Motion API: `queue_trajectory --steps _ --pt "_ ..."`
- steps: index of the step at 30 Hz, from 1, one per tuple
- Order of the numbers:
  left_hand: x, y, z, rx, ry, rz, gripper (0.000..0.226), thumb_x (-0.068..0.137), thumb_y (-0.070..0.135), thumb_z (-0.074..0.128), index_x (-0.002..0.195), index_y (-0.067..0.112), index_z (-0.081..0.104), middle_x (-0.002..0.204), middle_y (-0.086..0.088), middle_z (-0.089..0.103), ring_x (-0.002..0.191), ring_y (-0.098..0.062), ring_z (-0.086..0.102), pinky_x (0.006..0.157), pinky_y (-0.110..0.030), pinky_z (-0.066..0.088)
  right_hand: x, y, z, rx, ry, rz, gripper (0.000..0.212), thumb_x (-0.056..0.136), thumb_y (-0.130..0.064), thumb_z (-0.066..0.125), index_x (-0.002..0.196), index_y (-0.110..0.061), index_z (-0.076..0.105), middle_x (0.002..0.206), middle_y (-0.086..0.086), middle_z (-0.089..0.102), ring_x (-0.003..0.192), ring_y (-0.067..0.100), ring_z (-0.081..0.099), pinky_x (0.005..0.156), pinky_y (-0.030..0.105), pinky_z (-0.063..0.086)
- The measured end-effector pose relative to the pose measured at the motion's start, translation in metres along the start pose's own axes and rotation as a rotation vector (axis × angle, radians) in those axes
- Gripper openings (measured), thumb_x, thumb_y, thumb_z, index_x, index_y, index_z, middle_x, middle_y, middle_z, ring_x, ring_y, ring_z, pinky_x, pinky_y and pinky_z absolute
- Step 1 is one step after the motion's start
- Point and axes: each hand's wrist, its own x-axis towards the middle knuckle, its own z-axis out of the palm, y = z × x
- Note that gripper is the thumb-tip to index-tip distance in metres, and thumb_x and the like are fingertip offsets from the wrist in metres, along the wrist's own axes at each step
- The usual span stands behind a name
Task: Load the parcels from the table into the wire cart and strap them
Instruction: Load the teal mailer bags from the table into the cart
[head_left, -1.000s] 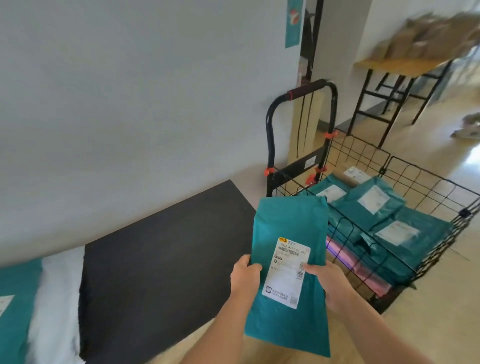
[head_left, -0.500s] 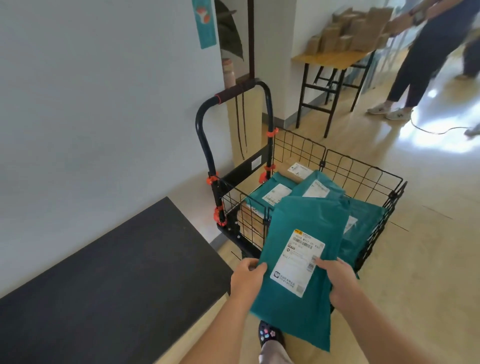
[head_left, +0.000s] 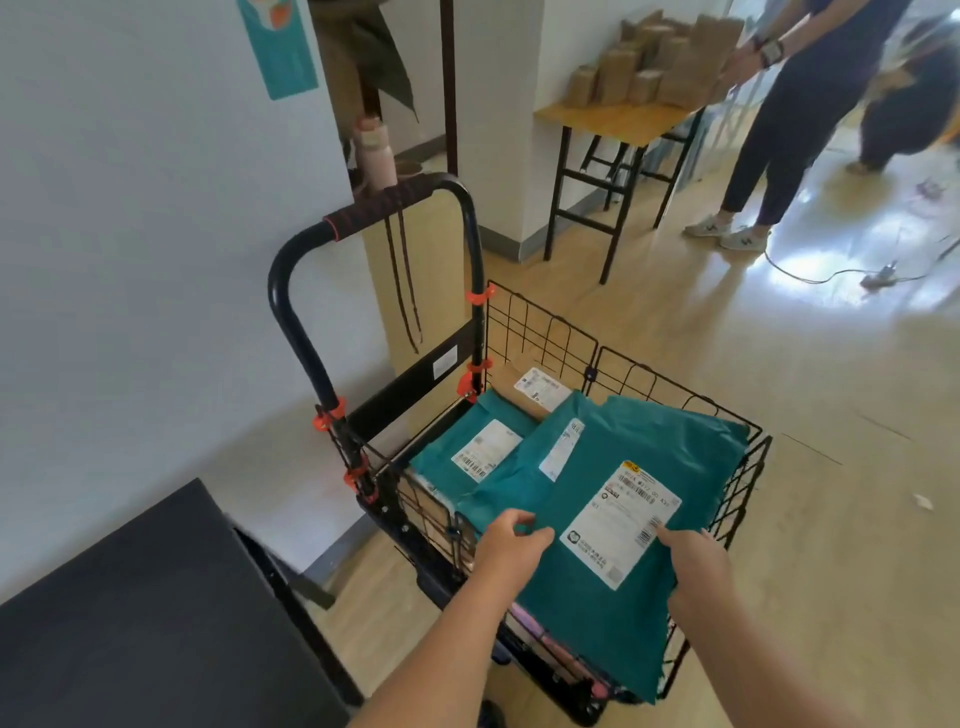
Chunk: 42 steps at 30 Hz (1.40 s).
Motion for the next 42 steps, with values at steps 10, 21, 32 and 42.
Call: queue_trajectory --steps 10,21,32,42 --pt "0.070 0.036 0.053 0.314 -0.044 0.010 0.044 0.099 0.009 0.045 0.140 0.026 0.049 0.137 0.002 0.053 0.111 -0.017 0.056 0.090 -0.027 0.048 0.066 -0.036 -0.014 -0.191 0.226 -0.106 0.039 0.090 -0.006 0.056 0.127 -0.012 0.045 0.103 0.008 0.061 0.082 0.025 0.061 0.062 0.037 0.051" --pt "0.104 0.029 0.113 0.464 0.185 -0.209 0.056 0.093 0.005 0.039 0.136 0.037 0.052 0.128 0.001 0.061 0.108 -0.021 0.060 0.082 -0.025 0.046 0.165 -0.077 -0.009 -1.748 -0.517 -0.541 0.067 0.094 -0.020 0.054 0.154 -0.032 0.026 0.161 0.002 0.020 0.147 0.026 0.022 0.115 0.043 0.035" --pt "0.103 0.001 0.147 0.596 0.301 -0.418 0.031 0.099 0.019 0.044 0.121 0.024 0.066 0.121 -0.004 0.064 0.108 -0.024 0.060 0.089 -0.030 0.048 0.211 -0.065 0.011 -2.295 -1.004 -0.574 0.061 0.095 -0.017 0.050 0.149 -0.037 0.032 0.146 0.004 0.034 0.111 0.025 0.057 0.082 0.035 0.055" --pt "0.094 -0.006 0.153 0.898 0.194 -0.336 0.062 0.087 0.018 0.065 0.143 0.023 0.037 0.143 -0.007 0.033 0.127 -0.026 0.038 0.102 -0.038 0.039 0.216 -0.058 0.030 -2.405 -1.190 -0.679 0.047 0.093 -0.024 0.056 0.140 -0.027 0.047 0.144 0.009 0.041 0.105 0.022 0.059 0.084 0.033 0.057"
